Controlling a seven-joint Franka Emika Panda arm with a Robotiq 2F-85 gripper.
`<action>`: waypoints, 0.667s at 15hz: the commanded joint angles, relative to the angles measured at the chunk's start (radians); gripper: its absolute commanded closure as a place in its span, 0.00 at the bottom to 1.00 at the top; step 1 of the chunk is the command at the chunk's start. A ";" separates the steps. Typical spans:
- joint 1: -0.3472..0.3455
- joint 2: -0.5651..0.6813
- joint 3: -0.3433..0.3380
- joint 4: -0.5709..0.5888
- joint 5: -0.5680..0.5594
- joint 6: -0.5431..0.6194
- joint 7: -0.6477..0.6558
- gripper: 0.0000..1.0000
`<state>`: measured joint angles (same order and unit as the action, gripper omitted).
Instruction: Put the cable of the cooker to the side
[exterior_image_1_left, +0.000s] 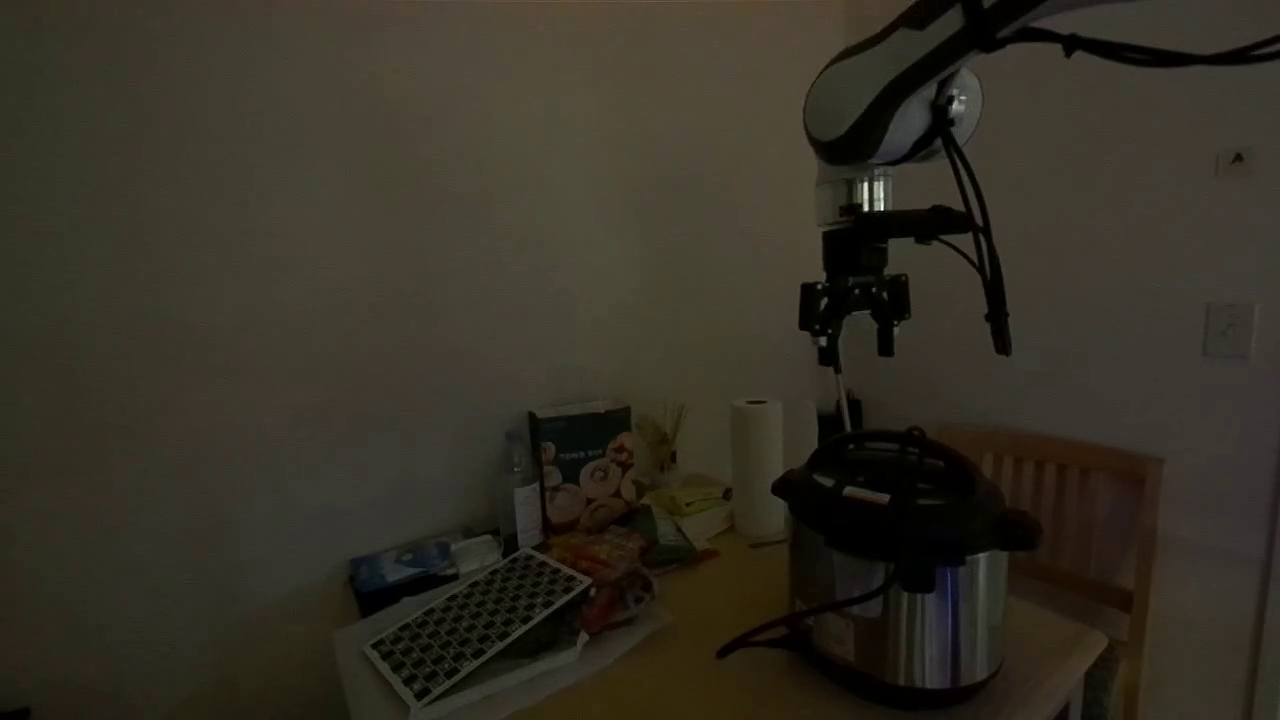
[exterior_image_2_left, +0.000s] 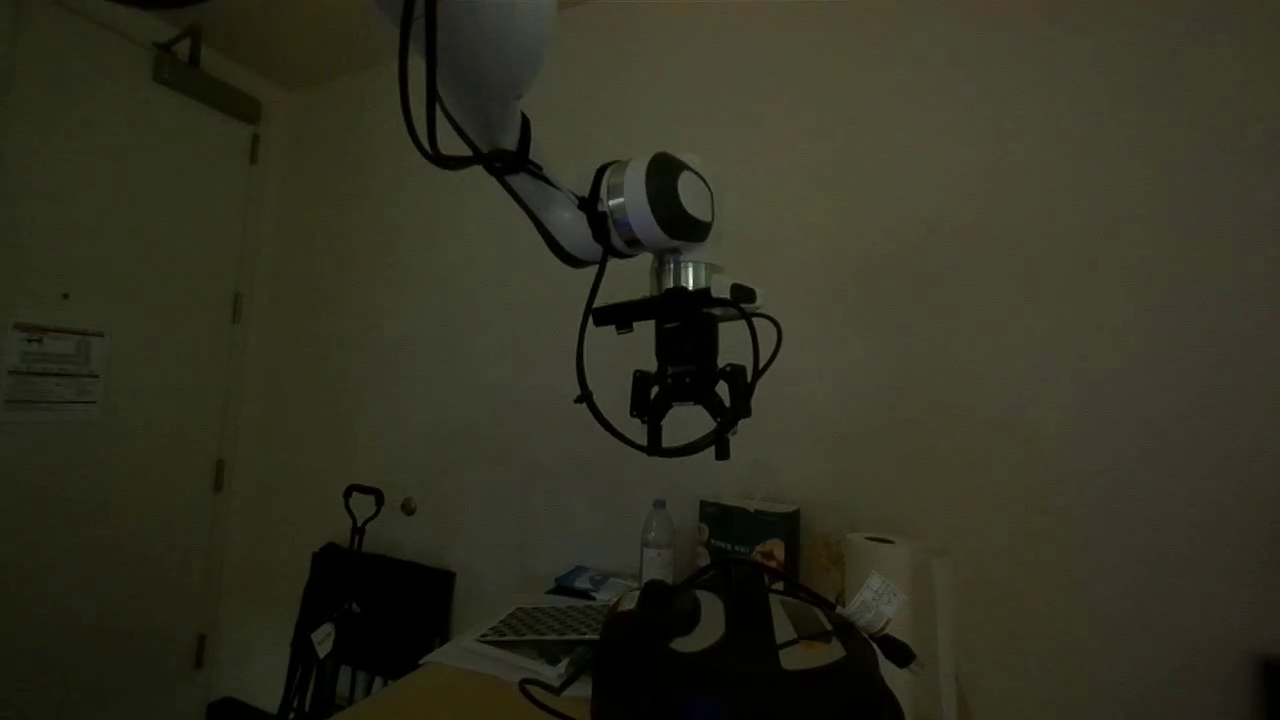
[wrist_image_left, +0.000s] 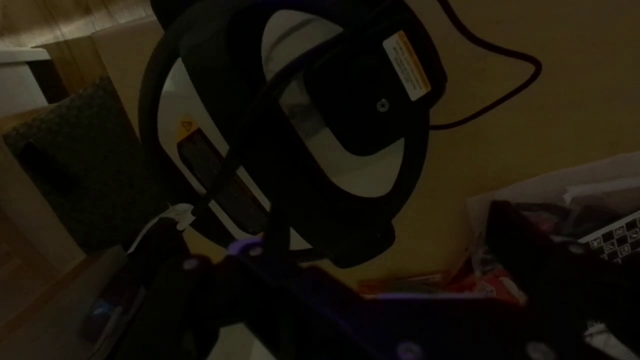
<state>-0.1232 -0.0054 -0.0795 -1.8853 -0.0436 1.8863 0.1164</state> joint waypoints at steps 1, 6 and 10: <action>0.008 0.002 -0.008 0.006 0.000 -0.004 0.000 0.00; -0.002 0.013 -0.019 0.009 0.038 -0.002 -0.009 0.00; -0.030 0.043 -0.062 -0.023 0.181 0.005 -0.004 0.00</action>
<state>-0.1311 0.0185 -0.1154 -1.8821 0.0427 1.8839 0.1179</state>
